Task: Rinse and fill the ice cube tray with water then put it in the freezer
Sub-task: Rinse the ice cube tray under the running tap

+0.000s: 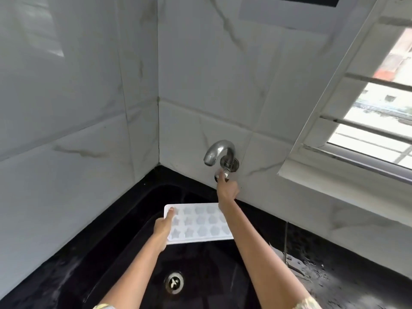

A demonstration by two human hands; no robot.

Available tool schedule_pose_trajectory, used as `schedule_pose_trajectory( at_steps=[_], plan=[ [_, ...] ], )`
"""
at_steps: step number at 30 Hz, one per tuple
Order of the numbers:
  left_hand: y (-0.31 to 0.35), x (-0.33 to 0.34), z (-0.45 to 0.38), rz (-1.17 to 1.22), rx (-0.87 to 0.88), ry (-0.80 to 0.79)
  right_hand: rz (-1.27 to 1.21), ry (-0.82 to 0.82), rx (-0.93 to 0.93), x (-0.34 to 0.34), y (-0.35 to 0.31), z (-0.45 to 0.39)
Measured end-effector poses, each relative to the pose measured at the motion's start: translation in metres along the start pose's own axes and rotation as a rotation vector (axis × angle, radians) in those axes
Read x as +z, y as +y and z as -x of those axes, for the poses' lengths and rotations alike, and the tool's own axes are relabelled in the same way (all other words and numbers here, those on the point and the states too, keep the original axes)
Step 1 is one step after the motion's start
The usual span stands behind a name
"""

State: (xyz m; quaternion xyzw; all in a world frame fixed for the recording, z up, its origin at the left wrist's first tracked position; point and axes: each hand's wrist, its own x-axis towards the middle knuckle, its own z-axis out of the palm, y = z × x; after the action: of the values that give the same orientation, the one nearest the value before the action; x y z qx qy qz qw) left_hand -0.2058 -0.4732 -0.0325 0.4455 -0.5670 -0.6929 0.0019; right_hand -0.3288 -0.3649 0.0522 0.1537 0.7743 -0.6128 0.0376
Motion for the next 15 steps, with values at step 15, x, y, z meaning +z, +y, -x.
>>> schedule_pose_trajectory(
  at_steps=[15],
  plan=[
    [0.02, 0.014, 0.038, 0.056, 0.057, 0.011, -0.515, -0.379, 0.4, -0.003, -0.002, 0.046]
  ],
)
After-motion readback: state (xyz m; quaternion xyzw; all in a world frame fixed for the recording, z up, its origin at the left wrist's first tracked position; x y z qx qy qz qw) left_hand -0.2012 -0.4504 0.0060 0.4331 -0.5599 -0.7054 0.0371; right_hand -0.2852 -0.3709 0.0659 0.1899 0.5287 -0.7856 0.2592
